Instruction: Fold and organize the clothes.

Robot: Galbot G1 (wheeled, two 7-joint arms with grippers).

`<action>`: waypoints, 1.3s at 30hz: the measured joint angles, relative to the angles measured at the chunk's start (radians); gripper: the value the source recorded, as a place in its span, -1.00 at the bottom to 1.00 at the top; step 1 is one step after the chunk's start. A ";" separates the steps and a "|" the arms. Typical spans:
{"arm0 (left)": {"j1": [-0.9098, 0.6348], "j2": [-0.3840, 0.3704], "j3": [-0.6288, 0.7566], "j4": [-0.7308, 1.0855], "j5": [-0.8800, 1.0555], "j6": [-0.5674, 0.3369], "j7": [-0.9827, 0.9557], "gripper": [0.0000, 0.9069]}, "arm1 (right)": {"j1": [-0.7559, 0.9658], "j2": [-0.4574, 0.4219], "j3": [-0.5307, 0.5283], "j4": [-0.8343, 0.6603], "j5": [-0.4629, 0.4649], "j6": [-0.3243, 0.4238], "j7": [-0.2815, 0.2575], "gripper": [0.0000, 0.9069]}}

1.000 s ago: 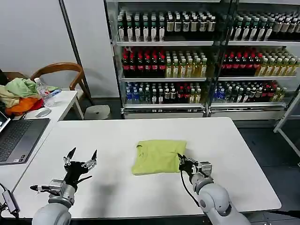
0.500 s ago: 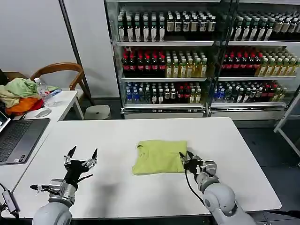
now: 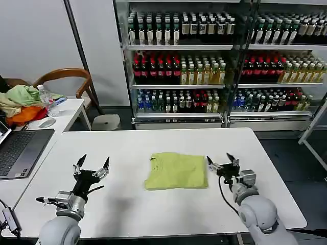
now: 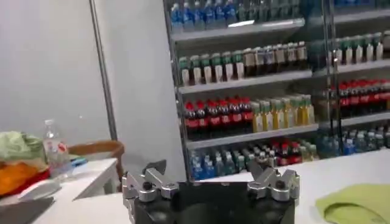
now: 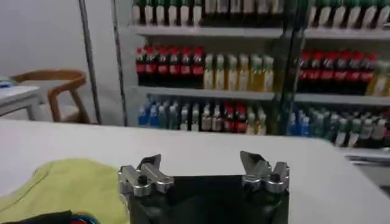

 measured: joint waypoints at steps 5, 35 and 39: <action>-0.030 0.010 -0.006 0.025 0.006 -0.037 0.027 1.00 | 0.002 -0.007 0.035 0.001 -0.044 0.026 -0.017 1.00; -0.080 0.053 -0.036 0.096 0.104 -0.209 0.103 1.00 | -0.030 0.015 0.114 -0.057 -0.221 0.230 -0.098 1.00; -0.070 0.051 -0.043 0.085 0.094 -0.209 0.106 1.00 | -0.043 0.016 0.130 -0.048 -0.231 0.237 -0.105 1.00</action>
